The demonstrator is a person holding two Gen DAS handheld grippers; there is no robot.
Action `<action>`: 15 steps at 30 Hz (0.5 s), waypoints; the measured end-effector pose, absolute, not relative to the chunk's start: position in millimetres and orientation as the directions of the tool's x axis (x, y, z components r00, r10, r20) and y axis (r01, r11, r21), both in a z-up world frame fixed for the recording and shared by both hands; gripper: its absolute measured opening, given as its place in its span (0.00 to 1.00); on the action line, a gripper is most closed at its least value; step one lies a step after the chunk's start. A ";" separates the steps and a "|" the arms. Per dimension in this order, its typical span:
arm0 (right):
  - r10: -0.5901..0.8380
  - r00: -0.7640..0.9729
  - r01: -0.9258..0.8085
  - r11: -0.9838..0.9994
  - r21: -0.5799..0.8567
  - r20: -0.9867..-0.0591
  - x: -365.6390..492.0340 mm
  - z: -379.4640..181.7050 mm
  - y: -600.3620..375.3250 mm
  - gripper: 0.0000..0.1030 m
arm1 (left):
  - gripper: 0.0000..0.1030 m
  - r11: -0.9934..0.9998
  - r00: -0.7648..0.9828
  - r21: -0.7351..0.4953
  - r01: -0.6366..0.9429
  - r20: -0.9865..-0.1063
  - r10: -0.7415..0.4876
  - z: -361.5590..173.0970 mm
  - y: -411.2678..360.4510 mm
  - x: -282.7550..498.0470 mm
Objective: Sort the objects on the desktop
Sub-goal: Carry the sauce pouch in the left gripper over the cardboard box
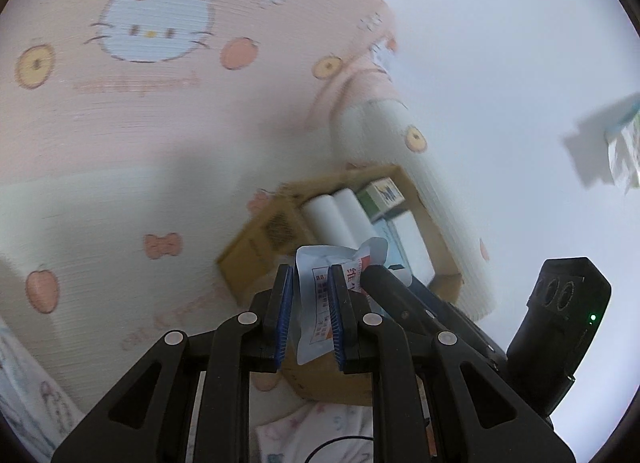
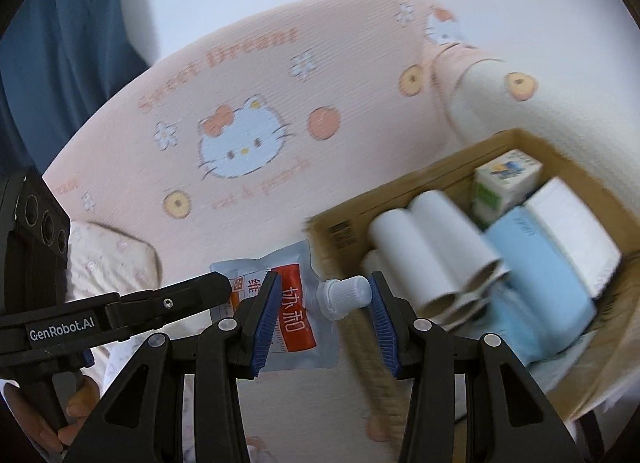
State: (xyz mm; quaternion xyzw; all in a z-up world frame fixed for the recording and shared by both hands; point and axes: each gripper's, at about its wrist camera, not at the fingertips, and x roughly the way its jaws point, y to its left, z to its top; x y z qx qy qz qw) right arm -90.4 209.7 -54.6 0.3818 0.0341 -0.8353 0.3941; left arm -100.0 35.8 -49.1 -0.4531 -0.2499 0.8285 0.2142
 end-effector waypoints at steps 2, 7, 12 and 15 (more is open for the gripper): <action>-0.619 -0.420 0.676 -0.701 0.226 -0.663 -99.7 -53.9 225.6 0.41 | 0.18 -0.790 -0.473 -0.594 -0.151 -0.658 0.586 -49.9 56.6 -104.4; -0.601 -0.436 0.615 -0.743 0.266 -0.670 -123.5 -58.5 265.7 0.41 | 0.18 -0.792 -0.429 -0.579 -0.192 -0.677 0.599 -52.4 101.8 -112.3; -0.575 -0.425 0.561 -0.773 0.296 -0.699 -150.3 -64.7 295.4 0.41 | 0.18 -0.799 -0.375 -0.569 -0.194 -0.710 0.596 -59.3 138.8 -120.6; -0.554 -0.403 0.553 -0.781 0.289 -0.728 -165.0 -68.5 304.6 0.41 | 0.18 -0.799 -0.328 -0.578 -0.164 -0.732 0.597 -67.5 154.4 -126.4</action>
